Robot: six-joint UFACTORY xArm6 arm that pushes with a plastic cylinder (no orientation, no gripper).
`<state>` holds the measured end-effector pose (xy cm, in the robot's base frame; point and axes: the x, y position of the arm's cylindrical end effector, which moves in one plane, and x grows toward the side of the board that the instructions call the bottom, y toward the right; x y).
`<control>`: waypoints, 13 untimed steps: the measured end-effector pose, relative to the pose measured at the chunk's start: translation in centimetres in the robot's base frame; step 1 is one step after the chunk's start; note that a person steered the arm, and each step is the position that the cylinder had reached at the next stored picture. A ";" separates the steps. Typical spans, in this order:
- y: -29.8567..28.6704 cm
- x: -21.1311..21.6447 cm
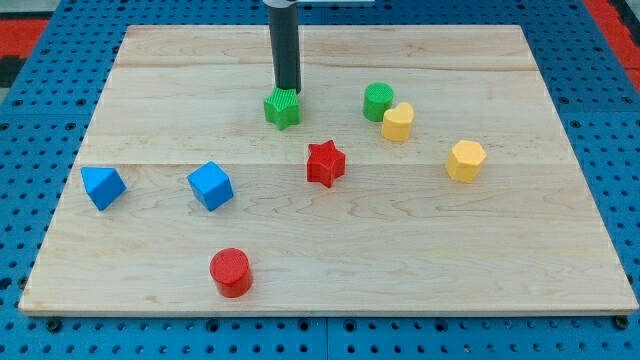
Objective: Slide the green star to the top left of the red star
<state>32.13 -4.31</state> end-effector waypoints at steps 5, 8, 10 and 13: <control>-7.7 0.6; 0.5 2.0; -0.6 0.3; -3.7 2.9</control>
<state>35.05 -7.97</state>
